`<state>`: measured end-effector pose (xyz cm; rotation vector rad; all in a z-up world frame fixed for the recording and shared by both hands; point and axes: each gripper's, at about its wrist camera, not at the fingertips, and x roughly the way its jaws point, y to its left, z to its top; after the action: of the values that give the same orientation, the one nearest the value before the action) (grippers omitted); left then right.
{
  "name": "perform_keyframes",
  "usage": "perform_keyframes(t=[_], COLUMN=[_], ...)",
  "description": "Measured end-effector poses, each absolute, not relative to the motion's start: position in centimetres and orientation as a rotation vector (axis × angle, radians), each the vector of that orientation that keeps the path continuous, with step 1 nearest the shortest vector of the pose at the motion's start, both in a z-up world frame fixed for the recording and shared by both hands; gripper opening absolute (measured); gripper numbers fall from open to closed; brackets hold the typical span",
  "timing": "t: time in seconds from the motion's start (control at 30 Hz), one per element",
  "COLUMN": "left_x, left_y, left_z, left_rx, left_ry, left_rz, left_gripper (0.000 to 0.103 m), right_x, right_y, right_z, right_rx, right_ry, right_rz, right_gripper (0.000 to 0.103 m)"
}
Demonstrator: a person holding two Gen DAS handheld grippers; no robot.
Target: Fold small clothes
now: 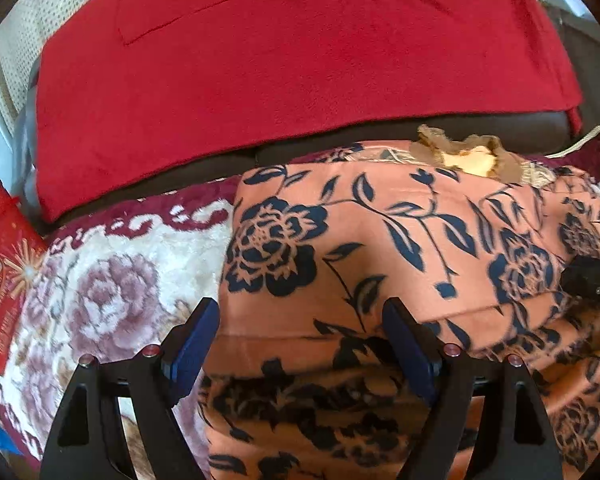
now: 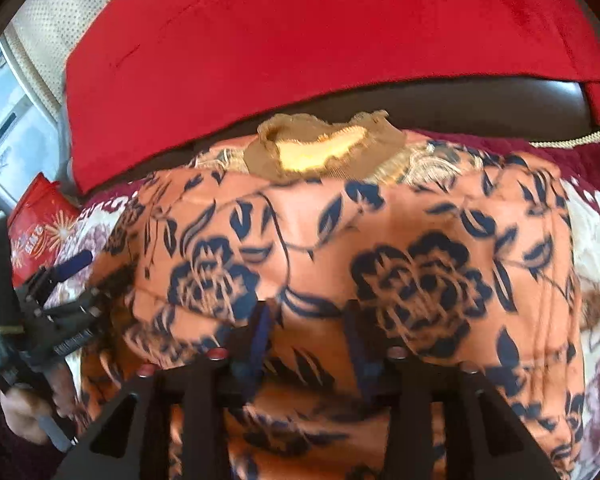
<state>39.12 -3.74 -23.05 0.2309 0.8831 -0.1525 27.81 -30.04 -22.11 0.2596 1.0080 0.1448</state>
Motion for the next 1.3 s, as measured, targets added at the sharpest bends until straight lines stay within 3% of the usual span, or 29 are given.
perform_keyframes(t=[0.23, 0.3, 0.6, 0.83, 1.07, 1.1, 1.2, 1.3], left_x=[36.3, 35.3, 24.1, 16.4, 14.9, 15.0, 15.5, 15.9], left_y=[-3.0, -1.8, 7.0, 8.8, 8.2, 8.2, 7.9, 7.6], left_z=[-23.2, -22.9, -22.9, -24.4, -27.0, -27.1, -27.5, -27.6], left_rx=[0.252, 0.219, 0.055, -0.068, -0.222, -0.255, -0.328, -0.346], left_ry=[0.858, 0.862, 0.855, 0.988, 1.103, 1.103, 1.121, 1.122], left_rz=[-0.194, -0.2, -0.169, -0.234, -0.309, -0.329, -0.38, -0.388], left_gripper=[0.084, 0.084, 0.084, 0.084, 0.084, 0.081, 0.043, 0.038], right_x=[22.9, 20.4, 10.5, 5.0, 0.6, 0.0, -1.7, -2.9], right_y=[-32.4, -33.7, -38.5, -39.8, -38.4, -38.3, -38.8, -39.7], right_z=[-19.5, -19.0, -20.0, -19.7, -19.3, -19.4, -20.1, -21.4], right_rx=[0.322, 0.383, 0.526, 0.625, 0.606, 0.606, 0.65, 0.757], right_ry=[0.931, 0.886, 0.796, 0.746, 0.738, 0.747, 0.769, 0.799], right_rz=[0.128, 0.111, 0.036, 0.066, 0.102, 0.101, 0.105, 0.13], right_gripper=[0.05, 0.058, 0.058, 0.06, 0.06, 0.06, 0.06, 0.062])
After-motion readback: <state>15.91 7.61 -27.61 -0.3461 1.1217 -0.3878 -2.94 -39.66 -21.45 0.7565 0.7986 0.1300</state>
